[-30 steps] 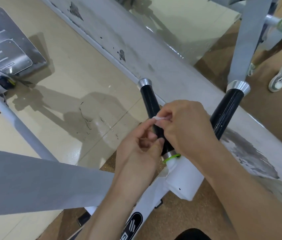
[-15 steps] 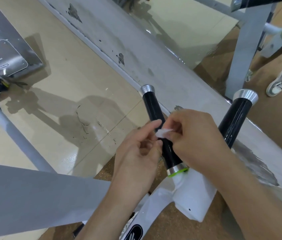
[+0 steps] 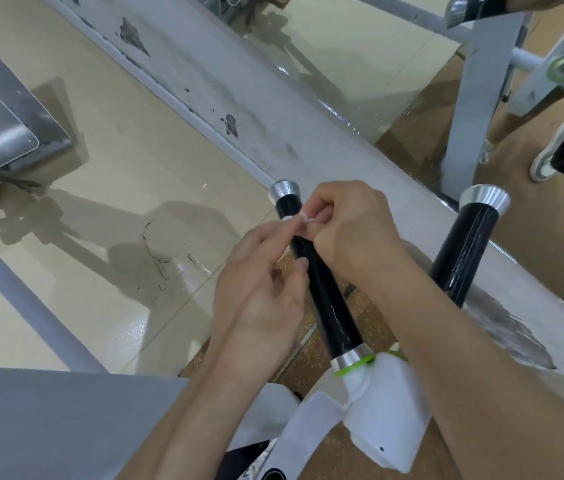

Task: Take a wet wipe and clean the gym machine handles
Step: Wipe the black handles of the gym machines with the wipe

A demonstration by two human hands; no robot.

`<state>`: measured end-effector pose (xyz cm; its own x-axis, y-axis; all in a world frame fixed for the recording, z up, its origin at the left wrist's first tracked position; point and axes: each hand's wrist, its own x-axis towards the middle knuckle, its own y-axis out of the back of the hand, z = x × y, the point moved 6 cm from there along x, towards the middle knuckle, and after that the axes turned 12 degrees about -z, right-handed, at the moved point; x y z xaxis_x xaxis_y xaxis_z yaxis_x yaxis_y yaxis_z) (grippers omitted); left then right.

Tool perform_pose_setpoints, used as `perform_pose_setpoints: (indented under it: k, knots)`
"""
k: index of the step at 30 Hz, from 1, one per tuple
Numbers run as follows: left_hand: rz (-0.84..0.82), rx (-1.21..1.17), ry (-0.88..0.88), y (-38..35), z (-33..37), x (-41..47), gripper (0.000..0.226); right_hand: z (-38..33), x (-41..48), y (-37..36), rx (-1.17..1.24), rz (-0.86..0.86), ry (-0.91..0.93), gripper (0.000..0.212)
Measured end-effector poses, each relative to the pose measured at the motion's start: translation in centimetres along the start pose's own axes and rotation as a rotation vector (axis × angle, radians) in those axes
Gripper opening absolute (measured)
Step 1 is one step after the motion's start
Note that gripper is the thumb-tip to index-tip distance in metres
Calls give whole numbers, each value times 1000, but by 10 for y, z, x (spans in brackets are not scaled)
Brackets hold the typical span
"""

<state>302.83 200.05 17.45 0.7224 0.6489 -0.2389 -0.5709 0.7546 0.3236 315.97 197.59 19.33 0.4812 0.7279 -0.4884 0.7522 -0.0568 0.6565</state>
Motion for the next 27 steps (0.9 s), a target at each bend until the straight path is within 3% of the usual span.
perform_pose_setpoints:
  k: [5,8,12,16,18,23,27]
  knots:
    - [-116,129,6,7,10,27,14,19,-7,6,121,-148,-48,13]
    - [-177,175,143,10,5,48,24,32,-1,4,372,-172,-116,19]
    - [-231,230,152,-1,7,58,29,37,7,-5,379,-197,-111,34]
    - [-212,239,150,-4,7,61,7,38,14,-8,457,-204,-140,29]
    - [-127,252,148,-1,5,70,5,38,13,-7,516,-210,-150,20]
    - [55,319,149,7,0,101,12,39,16,-10,553,-196,-168,29]
    - [-96,186,140,5,-8,92,13,41,23,-14,531,-187,-165,40]
